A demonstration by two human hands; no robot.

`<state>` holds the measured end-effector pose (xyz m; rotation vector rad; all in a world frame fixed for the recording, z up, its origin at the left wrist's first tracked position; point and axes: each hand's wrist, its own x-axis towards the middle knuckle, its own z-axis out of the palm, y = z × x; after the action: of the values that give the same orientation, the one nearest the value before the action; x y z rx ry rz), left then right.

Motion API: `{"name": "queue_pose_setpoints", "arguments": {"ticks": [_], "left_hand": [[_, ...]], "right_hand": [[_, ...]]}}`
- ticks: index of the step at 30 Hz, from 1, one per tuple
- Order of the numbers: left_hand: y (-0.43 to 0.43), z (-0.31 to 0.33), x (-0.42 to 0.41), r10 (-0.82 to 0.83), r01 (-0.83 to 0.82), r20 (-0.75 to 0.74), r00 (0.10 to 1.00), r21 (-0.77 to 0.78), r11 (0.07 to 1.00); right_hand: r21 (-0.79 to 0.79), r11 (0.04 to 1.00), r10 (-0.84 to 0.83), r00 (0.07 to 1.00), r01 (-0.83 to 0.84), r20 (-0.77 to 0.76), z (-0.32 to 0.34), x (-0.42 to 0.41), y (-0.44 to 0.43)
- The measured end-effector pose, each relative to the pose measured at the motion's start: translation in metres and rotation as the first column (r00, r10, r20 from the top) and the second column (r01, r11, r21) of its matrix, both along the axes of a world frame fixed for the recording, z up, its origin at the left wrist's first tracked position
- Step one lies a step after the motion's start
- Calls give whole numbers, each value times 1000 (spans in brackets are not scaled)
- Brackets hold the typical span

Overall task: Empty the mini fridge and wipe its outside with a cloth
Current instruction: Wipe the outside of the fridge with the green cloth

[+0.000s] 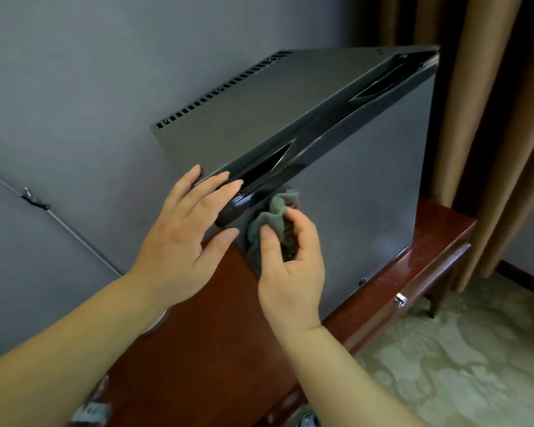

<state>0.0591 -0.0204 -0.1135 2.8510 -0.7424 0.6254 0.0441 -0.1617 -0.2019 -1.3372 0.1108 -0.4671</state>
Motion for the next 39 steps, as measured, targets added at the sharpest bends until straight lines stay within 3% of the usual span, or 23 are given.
{"name": "queue_pose_setpoints", "arguments": {"ticks": [3,6,8,10,14,17,19,21,23,25,29,31,34,35,39], "left_hand": [[5,-3,5,-72,72,38,997,-11,997],[9,-10,12,-151,153,73,986,-31,988],[12,-17,16,-204,209,91,975,-44,977],[15,-22,21,-253,262,119,960,-68,963],[19,-29,29,-313,330,166,935,-86,940],[19,-35,32,-339,365,190,921,-119,923],[20,-36,34,-352,382,207,913,-126,916],[20,-37,36,-357,389,214,909,-130,912],[20,-37,35,-354,386,215,910,-127,914],[20,-36,35,-349,381,221,911,-128,916],[19,-35,34,-325,362,231,917,-143,921],[15,-34,31,-294,329,230,928,-131,935],[9,-23,23,-224,246,215,951,-86,965],[5,-17,21,-193,209,192,962,-70,975],[-20,12,21,-91,86,109,990,43,995]], "right_hand": [[-31,999,-34,998,32,-58,-33,-4,14],[145,973,-106,910,178,-402,-94,0,18],[163,951,-137,830,264,-541,-111,2,20],[144,943,-189,839,300,-510,-100,2,26],[89,974,-177,946,208,-271,-74,-12,48],[143,939,-218,862,313,-459,-124,-11,59],[245,874,-174,742,419,-648,-169,-5,58],[379,776,-100,690,505,-716,-204,4,53],[459,689,-95,698,560,-709,-210,24,38],[474,675,-187,753,565,-632,-184,49,13],[297,861,-272,868,412,-415,-121,75,-20],[209,872,-306,826,443,-474,-137,70,-22],[332,781,-196,712,529,-674,-163,66,-24],[308,800,-195,709,515,-678,-154,66,-27],[18,943,-311,902,331,-299,-87,76,-38]]}}
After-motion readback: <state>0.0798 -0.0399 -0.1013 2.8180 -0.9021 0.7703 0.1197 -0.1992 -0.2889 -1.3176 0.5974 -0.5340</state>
